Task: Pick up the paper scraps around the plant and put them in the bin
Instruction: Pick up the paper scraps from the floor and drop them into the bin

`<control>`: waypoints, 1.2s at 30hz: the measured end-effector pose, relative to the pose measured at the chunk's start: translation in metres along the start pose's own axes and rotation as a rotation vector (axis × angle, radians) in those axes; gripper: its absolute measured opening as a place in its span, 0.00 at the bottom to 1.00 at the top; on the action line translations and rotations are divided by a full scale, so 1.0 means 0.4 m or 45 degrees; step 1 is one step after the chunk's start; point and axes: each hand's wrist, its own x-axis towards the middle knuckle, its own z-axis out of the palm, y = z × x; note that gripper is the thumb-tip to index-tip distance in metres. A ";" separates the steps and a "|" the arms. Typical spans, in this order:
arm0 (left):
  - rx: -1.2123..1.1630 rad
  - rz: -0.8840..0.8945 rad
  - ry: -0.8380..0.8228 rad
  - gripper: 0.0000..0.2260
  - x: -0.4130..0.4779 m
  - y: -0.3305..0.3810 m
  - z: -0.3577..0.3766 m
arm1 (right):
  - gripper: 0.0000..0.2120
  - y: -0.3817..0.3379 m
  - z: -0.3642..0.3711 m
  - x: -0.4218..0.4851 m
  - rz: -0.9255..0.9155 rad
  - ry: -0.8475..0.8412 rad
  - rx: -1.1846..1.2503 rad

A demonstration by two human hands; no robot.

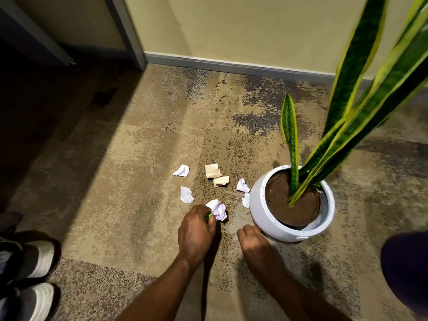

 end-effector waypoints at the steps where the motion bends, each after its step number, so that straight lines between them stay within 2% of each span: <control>1: -0.013 0.006 0.004 0.05 -0.003 0.015 -0.011 | 0.14 0.000 -0.013 0.001 0.028 -0.011 0.099; 4: -0.058 0.024 0.030 0.01 -0.014 0.079 -0.053 | 0.13 0.010 -0.060 0.007 0.093 -0.059 0.413; 8: -0.100 0.101 0.047 0.01 -0.038 0.213 -0.122 | 0.11 0.041 -0.188 -0.028 0.255 0.230 0.751; 11: -0.148 0.172 0.047 0.01 -0.063 0.333 -0.169 | 0.10 0.094 -0.297 -0.071 0.416 0.344 0.933; 13: -0.160 0.230 0.049 0.05 -0.083 0.424 -0.192 | 0.09 0.152 -0.366 -0.108 0.518 0.431 0.944; 16: -0.237 0.310 0.030 0.07 -0.119 0.556 -0.218 | 0.09 0.252 -0.452 -0.171 0.645 0.503 0.891; 23: -0.275 0.662 -0.131 0.11 -0.189 0.875 -0.194 | 0.07 0.501 -0.604 -0.362 0.877 0.735 0.913; 27: -0.397 0.742 -0.264 0.11 -0.233 1.043 -0.153 | 0.07 0.633 -0.643 -0.475 1.009 0.802 0.907; 36: -0.262 0.976 -0.510 0.09 -0.321 1.252 -0.016 | 0.08 0.837 -0.638 -0.663 1.243 0.824 0.858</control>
